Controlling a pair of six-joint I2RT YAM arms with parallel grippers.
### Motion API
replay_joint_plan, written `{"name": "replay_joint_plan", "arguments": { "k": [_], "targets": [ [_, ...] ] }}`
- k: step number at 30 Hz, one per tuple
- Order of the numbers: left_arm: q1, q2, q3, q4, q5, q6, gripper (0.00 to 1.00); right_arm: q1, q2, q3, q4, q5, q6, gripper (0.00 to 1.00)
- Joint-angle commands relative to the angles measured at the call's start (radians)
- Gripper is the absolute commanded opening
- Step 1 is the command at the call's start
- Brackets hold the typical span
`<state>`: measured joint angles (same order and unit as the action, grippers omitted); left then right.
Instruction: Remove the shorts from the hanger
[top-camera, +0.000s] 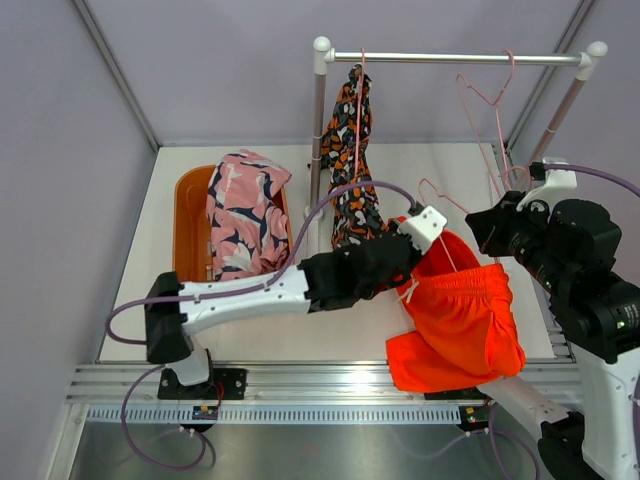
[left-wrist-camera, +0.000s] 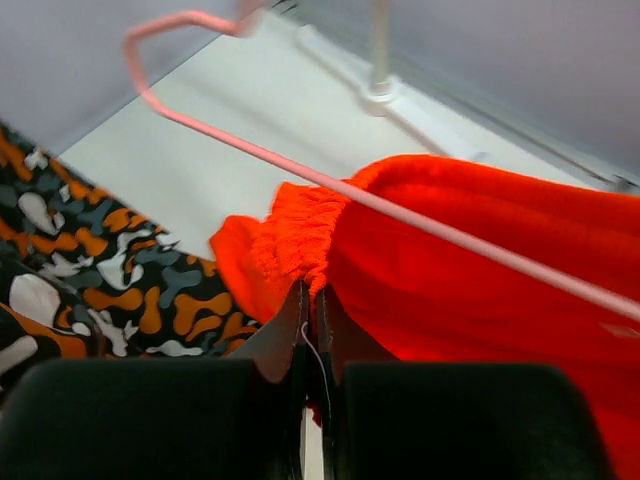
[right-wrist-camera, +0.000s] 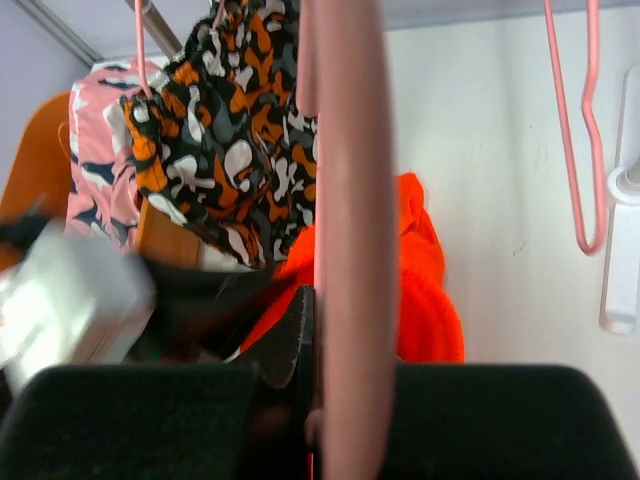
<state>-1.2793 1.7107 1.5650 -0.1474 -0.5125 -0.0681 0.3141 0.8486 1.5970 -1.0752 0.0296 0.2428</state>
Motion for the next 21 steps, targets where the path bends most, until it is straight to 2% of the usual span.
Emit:
{"name": "replay_joint_plan", "arguments": {
  "k": [1,4,6,9,10,12,15,19,21],
  "targets": [
    [-0.093,-0.173,-0.065,0.17,0.049,0.126,0.0,0.005,0.024,-0.022,0.154,0.018,0.015,0.0],
    [-0.15,-0.247,-0.063,0.149,0.191,0.162,0.02,0.003,0.02,-0.097,0.392,0.006,0.038,0.0],
    [-0.172,-0.27,-0.011,0.071,0.256,0.171,0.05,0.003,0.039,-0.103,0.464,0.006,0.039,0.0],
    [-0.192,-0.272,0.075,-0.099,0.466,0.18,0.08,0.005,0.082,-0.059,0.553,0.004,0.03,0.0],
    [-0.192,-0.267,0.123,-0.141,0.608,0.188,0.1,0.005,0.089,-0.051,0.605,0.0,0.029,0.0],
    [-0.201,-0.252,0.154,-0.236,0.762,0.197,0.16,0.005,0.096,-0.042,0.685,-0.014,0.041,0.0],
    [-0.213,-0.218,0.179,-0.294,0.813,0.214,0.15,0.005,0.122,0.0,0.719,-0.025,0.056,0.0],
    [-0.238,-0.178,0.248,-0.404,0.888,0.232,0.06,0.005,0.164,0.067,0.703,-0.025,0.056,0.0],
    [-0.258,-0.198,0.265,-0.417,0.797,0.241,0.06,0.003,0.188,0.11,0.666,-0.016,0.046,0.0]
  ]
}}
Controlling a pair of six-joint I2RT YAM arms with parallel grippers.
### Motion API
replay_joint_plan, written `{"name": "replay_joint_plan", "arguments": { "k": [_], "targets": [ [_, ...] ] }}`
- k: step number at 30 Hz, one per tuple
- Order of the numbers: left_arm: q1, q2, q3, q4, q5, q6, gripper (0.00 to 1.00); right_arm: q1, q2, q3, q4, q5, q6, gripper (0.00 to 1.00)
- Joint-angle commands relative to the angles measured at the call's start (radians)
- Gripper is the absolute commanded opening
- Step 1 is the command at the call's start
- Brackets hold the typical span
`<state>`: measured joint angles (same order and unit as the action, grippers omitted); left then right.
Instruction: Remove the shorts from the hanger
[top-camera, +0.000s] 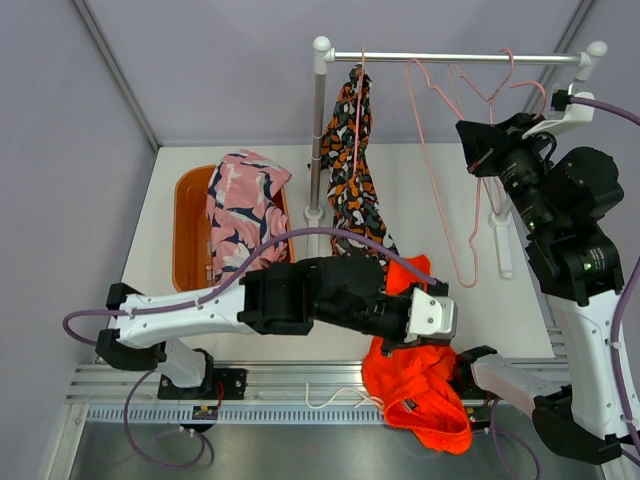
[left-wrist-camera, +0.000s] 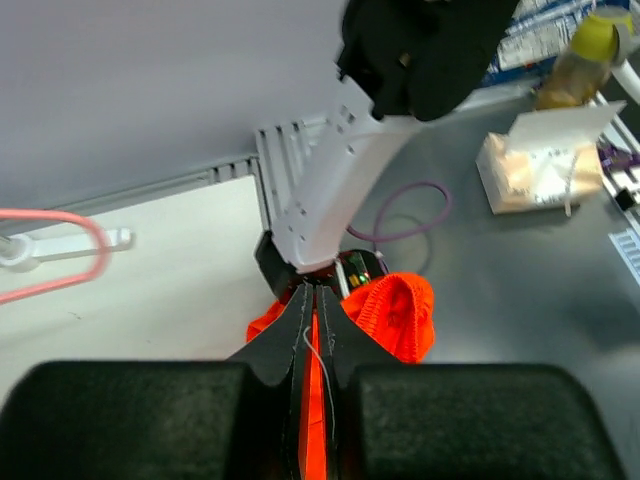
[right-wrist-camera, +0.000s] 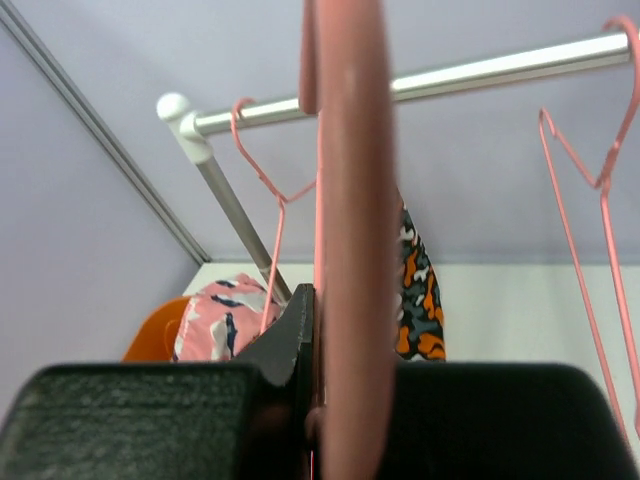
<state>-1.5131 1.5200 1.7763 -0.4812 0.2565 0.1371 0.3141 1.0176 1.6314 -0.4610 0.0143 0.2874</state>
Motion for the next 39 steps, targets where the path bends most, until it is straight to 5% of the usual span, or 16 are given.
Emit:
{"name": "replay_joint_plan", "arguments": {
  "k": [1,6,8,11,12,15,20,39],
  "targets": [
    [-0.025,-0.023,0.055,-0.085,-0.006,0.039,0.06,0.005,0.024,0.085,0.039,0.003,-0.007,0.0],
    [-0.024,-0.132,0.011,-0.046,-0.37,0.064,0.09,0.005,0.018,0.099,-0.02,0.019,-0.019,0.0],
    [-0.024,-0.112,0.009,-0.085,-0.462,0.056,0.23,0.005,0.012,0.104,-0.044,0.018,-0.024,0.0],
    [-0.024,-0.037,-0.023,-0.148,-0.569,-0.039,0.29,0.005,-0.001,0.094,-0.076,0.033,-0.036,0.0],
    [-0.024,-0.021,-0.079,-0.152,-0.618,-0.119,0.4,0.006,-0.005,0.091,-0.088,0.041,-0.043,0.0],
    [-0.024,0.008,-0.191,-0.145,-0.585,-0.288,0.67,0.005,-0.01,0.093,-0.128,0.067,-0.056,0.0],
    [-0.024,-0.03,-0.483,-0.007,-0.392,-0.435,0.96,0.005,-0.022,0.087,-0.159,0.09,-0.071,0.0],
    [-0.094,0.118,-0.557,0.173,-0.258,-0.564,0.99,0.005,-0.048,0.027,-0.192,0.111,-0.088,0.0]
  ]
}}
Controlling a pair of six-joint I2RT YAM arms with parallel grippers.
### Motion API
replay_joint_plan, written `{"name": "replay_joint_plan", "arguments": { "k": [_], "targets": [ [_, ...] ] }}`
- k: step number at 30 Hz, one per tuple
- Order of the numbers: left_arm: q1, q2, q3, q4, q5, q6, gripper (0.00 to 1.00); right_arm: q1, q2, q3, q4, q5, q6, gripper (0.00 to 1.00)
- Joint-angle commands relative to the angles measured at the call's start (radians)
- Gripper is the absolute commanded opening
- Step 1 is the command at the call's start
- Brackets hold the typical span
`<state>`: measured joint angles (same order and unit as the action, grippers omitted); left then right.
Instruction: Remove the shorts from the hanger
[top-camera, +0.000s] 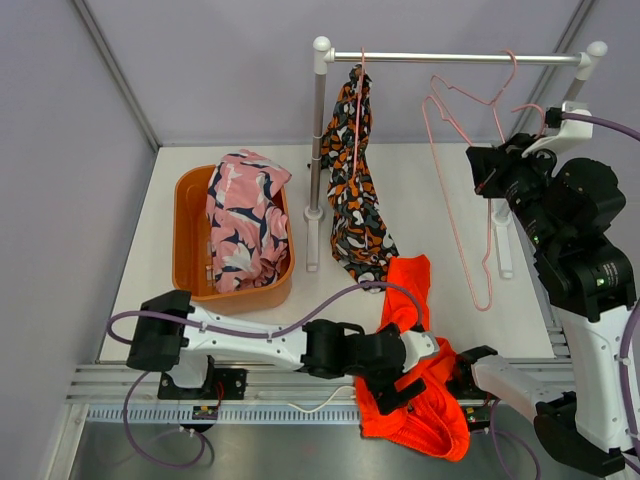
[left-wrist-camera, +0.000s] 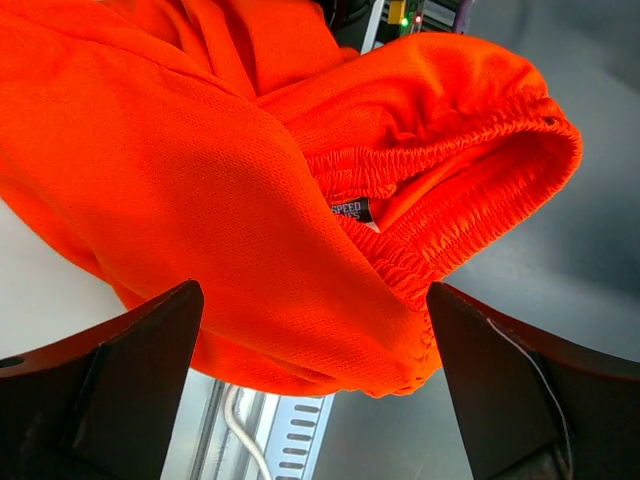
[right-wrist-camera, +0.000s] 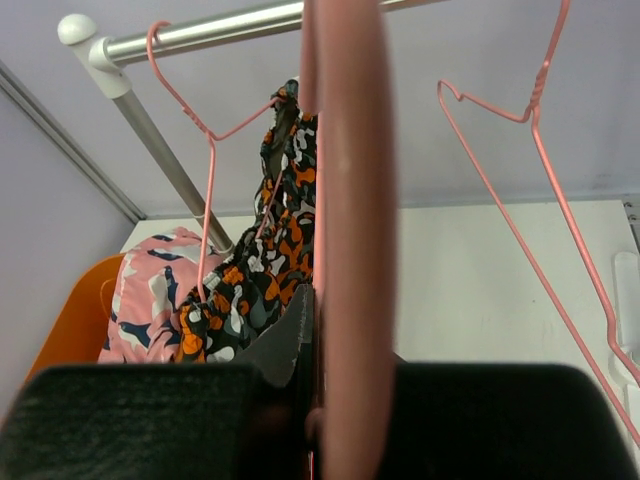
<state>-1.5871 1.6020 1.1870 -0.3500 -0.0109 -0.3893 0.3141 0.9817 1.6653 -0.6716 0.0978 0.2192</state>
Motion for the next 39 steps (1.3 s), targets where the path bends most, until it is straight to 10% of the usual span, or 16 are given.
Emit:
{"name": "replay_joint_plan", "arguments": {
  "k": [1,9,13,23,28,34,37,39],
  "targets": [
    [-0.031,0.062,0.042,0.031,-0.021,-0.042,0.99,0.003,-0.012,-0.01,0.018,0.028,-0.02,0.0],
    [-0.066,0.22,0.167,-0.193,-0.282,-0.083,0.98,0.005,-0.018,-0.036,0.023,0.028,-0.024,0.0],
    [-0.065,0.193,0.229,-0.296,-0.421,-0.076,0.0,0.005,-0.018,-0.03,0.014,0.028,-0.029,0.0],
    [-0.065,-0.242,0.598,-0.479,-0.811,0.128,0.0,0.003,-0.012,0.027,-0.022,0.048,-0.055,0.0],
    [-0.068,-0.483,0.588,-0.141,-0.912,0.452,0.0,0.005,-0.002,0.045,-0.029,0.049,-0.063,0.0],
    [-0.05,-0.505,0.609,0.426,-1.013,1.178,0.0,0.005,0.029,0.074,-0.033,0.043,-0.066,0.0],
    [0.089,-0.447,0.681,0.513,-0.925,1.214,0.0,0.006,0.051,0.1,-0.037,0.031,-0.061,0.0],
    [0.314,-0.383,0.853,0.279,-0.82,1.079,0.0,0.005,0.067,0.123,-0.043,0.019,-0.06,0.0]
  ]
}}
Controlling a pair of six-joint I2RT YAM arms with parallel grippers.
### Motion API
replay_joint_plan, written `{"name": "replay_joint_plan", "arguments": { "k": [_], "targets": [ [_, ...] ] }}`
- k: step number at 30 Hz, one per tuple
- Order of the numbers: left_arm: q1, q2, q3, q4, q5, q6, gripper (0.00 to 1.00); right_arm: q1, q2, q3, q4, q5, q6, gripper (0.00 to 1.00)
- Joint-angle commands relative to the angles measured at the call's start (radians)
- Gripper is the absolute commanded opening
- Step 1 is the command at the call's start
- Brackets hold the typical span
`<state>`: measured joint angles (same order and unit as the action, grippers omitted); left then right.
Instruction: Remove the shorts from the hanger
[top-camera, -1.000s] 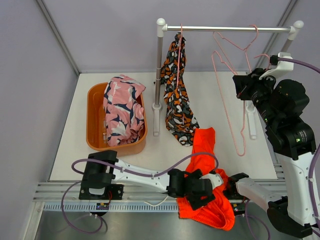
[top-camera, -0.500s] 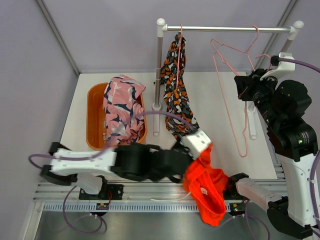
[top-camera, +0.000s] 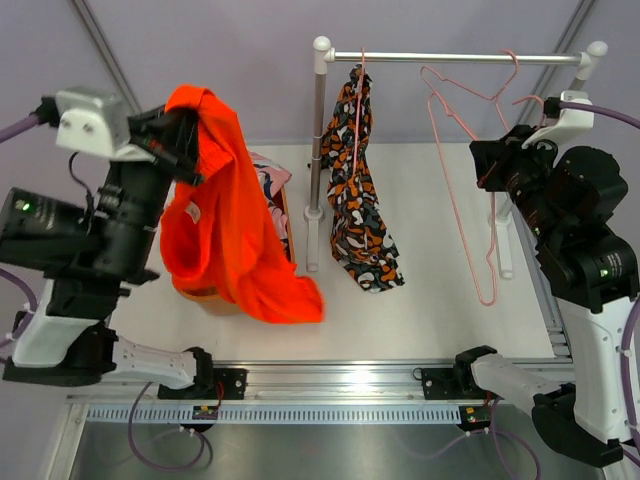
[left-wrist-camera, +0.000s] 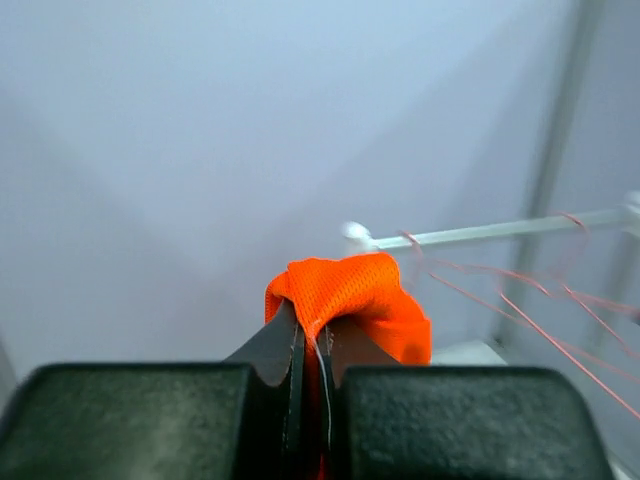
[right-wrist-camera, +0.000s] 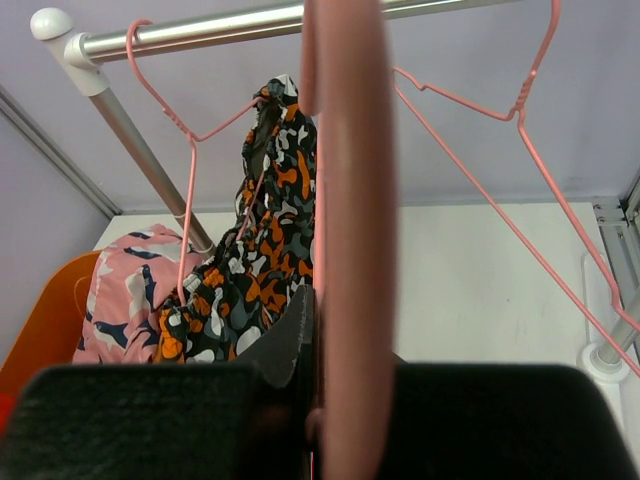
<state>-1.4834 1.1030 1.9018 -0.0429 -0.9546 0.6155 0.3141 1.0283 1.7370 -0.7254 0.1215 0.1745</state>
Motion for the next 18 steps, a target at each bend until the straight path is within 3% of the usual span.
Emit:
{"name": "replay_joint_plan", "arguments": {
  "k": [1,6,8,12,13,15,18],
  "targets": [
    [0.295,0.139,0.19,-0.093,0.223,-0.051,0.0,0.005,0.026,0.059,0.004,-0.006,-0.015,0.0],
    [0.685,0.332,0.477,-0.348,0.427,-0.233,0.0,0.005,0.05,0.096,-0.02,0.0,-0.026,0.0],
    [0.796,0.368,0.503,-0.412,0.554,-0.36,0.0,0.006,0.056,0.108,-0.038,0.006,-0.032,0.0],
    [1.084,0.411,0.441,-0.482,0.773,-0.6,0.0,0.005,0.044,0.105,-0.054,0.012,-0.041,0.0],
    [1.119,0.413,0.415,-0.492,0.818,-0.694,0.0,0.005,0.039,0.102,-0.055,0.012,-0.041,0.0],
    [1.176,0.411,0.363,-0.497,0.841,-0.743,0.0,0.005,0.032,0.096,-0.055,0.015,-0.043,0.0],
    [1.197,0.387,0.245,-0.528,0.8,-0.827,0.0,0.005,0.029,0.093,-0.058,0.01,-0.043,0.0]
  ]
}}
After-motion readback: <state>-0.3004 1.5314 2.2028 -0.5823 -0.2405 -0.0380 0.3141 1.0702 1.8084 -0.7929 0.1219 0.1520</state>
